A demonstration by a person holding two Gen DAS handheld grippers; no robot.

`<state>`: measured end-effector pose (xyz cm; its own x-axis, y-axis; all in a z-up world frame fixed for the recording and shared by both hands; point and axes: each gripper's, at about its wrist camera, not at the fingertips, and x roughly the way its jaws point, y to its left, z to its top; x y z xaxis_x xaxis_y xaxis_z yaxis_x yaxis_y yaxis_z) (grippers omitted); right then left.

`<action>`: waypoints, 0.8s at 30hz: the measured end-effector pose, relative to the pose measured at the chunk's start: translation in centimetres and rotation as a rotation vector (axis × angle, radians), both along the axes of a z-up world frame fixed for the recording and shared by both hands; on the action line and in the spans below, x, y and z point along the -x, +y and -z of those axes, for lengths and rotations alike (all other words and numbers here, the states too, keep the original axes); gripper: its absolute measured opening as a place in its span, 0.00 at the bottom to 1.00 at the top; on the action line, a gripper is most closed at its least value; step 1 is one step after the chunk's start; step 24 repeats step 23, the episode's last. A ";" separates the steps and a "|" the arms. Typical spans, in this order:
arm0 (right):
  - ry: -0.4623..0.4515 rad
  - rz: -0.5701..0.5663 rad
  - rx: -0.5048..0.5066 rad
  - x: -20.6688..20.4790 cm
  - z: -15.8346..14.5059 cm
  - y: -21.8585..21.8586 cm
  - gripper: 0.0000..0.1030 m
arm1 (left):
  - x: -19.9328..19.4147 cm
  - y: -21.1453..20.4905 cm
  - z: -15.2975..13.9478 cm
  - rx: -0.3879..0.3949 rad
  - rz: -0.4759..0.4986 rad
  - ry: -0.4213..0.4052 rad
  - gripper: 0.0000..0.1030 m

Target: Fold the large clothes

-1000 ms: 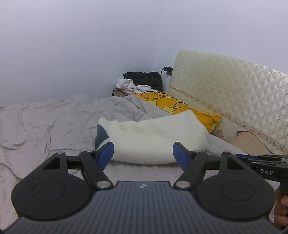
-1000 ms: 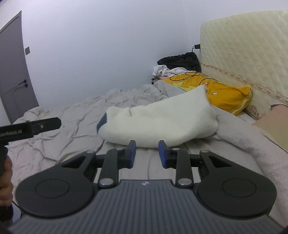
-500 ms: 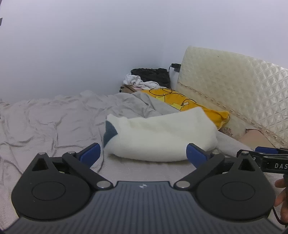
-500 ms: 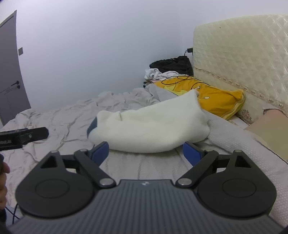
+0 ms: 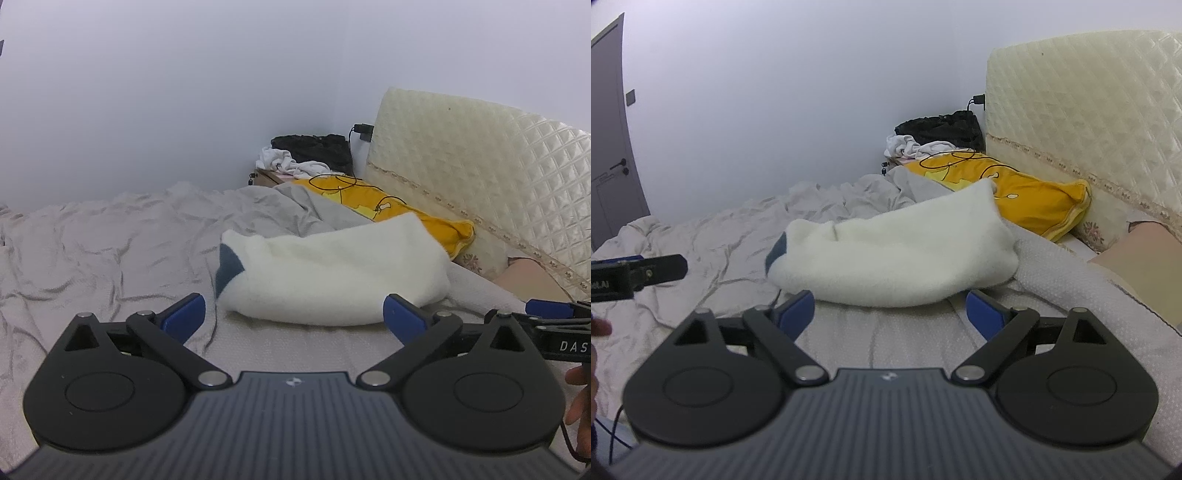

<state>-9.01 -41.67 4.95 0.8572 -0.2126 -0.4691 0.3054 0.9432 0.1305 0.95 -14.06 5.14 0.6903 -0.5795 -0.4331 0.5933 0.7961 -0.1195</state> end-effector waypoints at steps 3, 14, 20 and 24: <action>0.004 -0.001 0.004 0.0 0.0 0.1 0.88 | -0.2 -0.1 0.0 -0.010 -0.018 -0.007 1.00; 0.012 0.001 0.004 -0.1 0.2 0.2 0.88 | 0.0 -0.2 0.2 -0.016 -0.019 -0.008 1.00; 0.011 0.003 0.002 -0.1 0.2 0.2 0.88 | 0.1 -0.3 0.3 -0.025 -0.025 -0.004 1.00; 0.010 0.005 0.004 -0.2 0.1 0.2 0.88 | 0.0 -0.1 0.3 -0.019 -0.031 0.002 1.00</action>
